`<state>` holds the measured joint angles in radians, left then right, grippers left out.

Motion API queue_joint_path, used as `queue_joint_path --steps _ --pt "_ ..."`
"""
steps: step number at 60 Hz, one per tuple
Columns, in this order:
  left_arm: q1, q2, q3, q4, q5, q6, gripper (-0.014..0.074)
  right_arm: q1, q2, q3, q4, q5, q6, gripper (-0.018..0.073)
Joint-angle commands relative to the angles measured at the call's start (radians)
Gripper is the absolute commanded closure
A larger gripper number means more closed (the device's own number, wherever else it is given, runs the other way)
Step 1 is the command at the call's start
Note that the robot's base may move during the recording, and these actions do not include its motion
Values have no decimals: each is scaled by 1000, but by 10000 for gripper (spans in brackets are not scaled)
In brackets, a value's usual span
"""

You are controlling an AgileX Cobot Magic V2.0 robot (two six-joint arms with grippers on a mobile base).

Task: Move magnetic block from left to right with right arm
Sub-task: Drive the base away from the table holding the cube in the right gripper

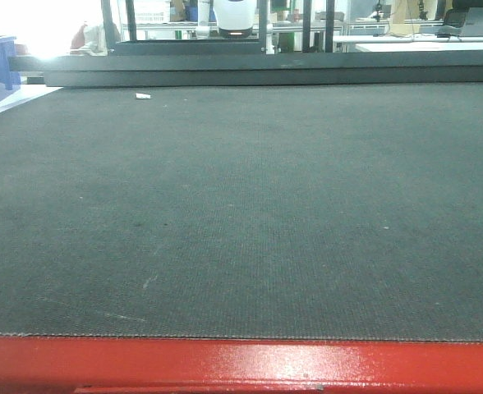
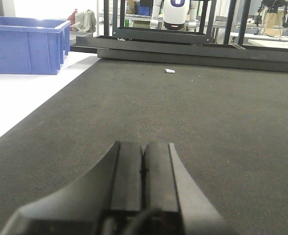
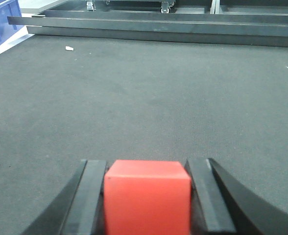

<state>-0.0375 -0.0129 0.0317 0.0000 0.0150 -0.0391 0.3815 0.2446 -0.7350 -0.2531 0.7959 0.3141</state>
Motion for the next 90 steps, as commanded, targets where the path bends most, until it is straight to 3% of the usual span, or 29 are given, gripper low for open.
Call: queue_joint_path --steps 1,90 --pt "-3 -14 9 0 -92 -8 713 -5 13 -29 -19 -94 -10 418" --pt "-3 -14 9 0 -92 -8 713 -5 13 -29 -19 -94 -10 418"
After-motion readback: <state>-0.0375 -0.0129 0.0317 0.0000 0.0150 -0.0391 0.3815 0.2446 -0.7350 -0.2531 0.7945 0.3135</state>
